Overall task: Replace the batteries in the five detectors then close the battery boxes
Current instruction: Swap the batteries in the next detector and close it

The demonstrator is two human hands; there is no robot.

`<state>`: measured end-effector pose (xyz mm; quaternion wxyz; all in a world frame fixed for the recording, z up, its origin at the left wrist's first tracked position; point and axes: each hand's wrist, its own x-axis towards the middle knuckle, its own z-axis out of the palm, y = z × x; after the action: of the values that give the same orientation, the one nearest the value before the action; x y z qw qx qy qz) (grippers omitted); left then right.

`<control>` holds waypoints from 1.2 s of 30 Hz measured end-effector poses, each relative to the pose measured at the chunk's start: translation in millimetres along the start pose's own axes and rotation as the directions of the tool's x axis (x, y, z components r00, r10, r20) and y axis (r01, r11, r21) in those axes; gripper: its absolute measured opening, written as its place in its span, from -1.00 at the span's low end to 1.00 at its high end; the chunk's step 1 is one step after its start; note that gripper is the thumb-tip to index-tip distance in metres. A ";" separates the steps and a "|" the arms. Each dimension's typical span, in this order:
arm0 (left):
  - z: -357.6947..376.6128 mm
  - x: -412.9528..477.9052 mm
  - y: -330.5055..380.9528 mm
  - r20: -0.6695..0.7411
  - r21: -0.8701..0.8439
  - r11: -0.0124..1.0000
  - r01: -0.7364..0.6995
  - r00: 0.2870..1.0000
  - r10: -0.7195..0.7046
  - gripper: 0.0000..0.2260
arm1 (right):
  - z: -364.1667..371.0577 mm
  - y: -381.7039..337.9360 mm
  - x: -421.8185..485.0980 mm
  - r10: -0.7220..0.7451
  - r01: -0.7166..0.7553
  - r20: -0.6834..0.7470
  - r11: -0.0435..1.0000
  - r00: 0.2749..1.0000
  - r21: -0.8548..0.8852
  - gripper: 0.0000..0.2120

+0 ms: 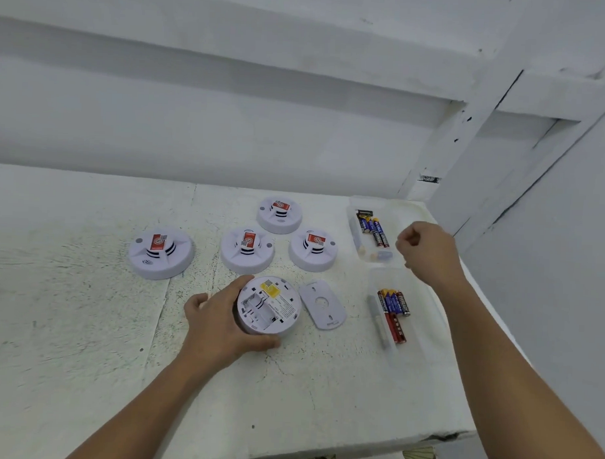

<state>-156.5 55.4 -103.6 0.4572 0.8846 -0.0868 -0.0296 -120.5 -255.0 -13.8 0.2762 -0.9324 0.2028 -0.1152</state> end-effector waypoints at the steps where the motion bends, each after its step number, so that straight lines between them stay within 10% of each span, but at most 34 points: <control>1: 0.7 -0.6 1.0 -0.011 0.022 1.000 -0.002 1.000 0.002 -0.20 | 3.6 -2.4 8.6 -0.031 0.031 0.004 1.000 1.000 -0.002 -0.89; 13: 6.4 3.1 -8.7 -0.032 0.112 0.994 0.002 0.999 0.001 0.05 | 55.5 -6.7 85.6 0.058 0.076 0.279 0.892 0.959 -0.446 -0.70; 26: 4.9 4.0 -4.2 -0.035 0.137 0.990 -0.021 0.999 0.026 -0.04 | 70.4 -7.1 100.8 0.054 0.089 0.285 0.881 0.957 -0.465 -0.73; 31: 2.8 2.5 -2.0 -0.029 0.133 0.991 -0.019 0.999 0.023 -0.06 | 46.3 -4.9 103.8 0.197 -0.251 0.304 0.956 0.932 0.150 -0.77; 36: 2.5 2.2 -1.9 -0.033 0.122 0.992 -0.017 0.999 0.021 0.02 | 19.3 -26.1 77.7 0.139 -0.434 0.434 0.548 0.890 0.715 -0.71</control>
<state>-154.5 54.0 -106.6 0.4041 0.9104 -0.0890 -0.0050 -36.7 -260.3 -6.9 0.7069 -0.6678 0.2327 0.0104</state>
